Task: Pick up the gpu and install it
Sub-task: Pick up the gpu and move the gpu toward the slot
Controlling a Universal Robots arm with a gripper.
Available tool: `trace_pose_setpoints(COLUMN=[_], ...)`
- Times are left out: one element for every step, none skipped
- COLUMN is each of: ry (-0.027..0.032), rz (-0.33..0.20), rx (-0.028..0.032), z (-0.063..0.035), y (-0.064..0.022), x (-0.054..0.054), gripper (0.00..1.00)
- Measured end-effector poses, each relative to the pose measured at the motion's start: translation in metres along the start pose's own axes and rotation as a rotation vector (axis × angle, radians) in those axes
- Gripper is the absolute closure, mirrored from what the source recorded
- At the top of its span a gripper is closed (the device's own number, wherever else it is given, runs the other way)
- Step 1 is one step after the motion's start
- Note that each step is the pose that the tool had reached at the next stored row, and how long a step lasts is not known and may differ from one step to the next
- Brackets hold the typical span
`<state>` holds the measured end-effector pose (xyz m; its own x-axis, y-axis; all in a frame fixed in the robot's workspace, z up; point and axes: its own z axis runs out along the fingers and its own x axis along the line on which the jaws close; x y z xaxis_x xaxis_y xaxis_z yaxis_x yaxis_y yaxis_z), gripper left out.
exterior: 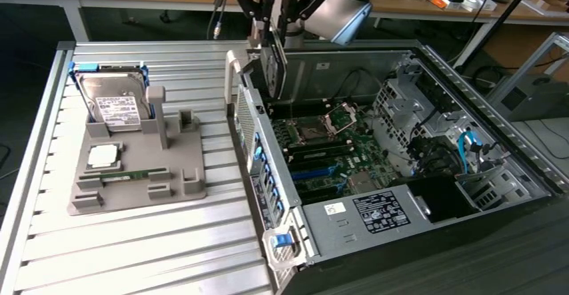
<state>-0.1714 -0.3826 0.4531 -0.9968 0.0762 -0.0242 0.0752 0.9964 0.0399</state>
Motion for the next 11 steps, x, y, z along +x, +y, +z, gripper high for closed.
trace_pose_setpoints(ry=[0.0,0.0001,-0.0001,-0.0002,-0.0002,-0.0002,-0.0001,-0.0002,-0.0002,-0.0002,-0.0001], rz=[0.0,0.0,0.0,0.0,0.0,0.0,0.0,0.0,0.0,0.0,0.0], rx=[0.0001,0.0003,0.0004,0.0003,0.0006,0.0008,0.0011,0.0013,0.0014,0.0017,0.0019], z=[0.0001,0.0002,0.0004,0.0006,0.0007,0.0007,0.0008,0.0009,0.0011,0.0012,0.0013], y=[-0.0002,-0.0005,-0.001,-0.0015,-0.0019,-0.0023,-0.003,-0.0034,-0.0041,-0.0046,-0.0049], x=[-0.0006,-0.0012,-0.0017,-0.0022,-0.0027,-0.0031,-0.0038,-0.0043,-0.0052,-0.0059,-0.0065], gripper=[0.73,0.73,0.73,0.73,0.73,0.73,0.73,0.73,0.73,0.73,0.73])
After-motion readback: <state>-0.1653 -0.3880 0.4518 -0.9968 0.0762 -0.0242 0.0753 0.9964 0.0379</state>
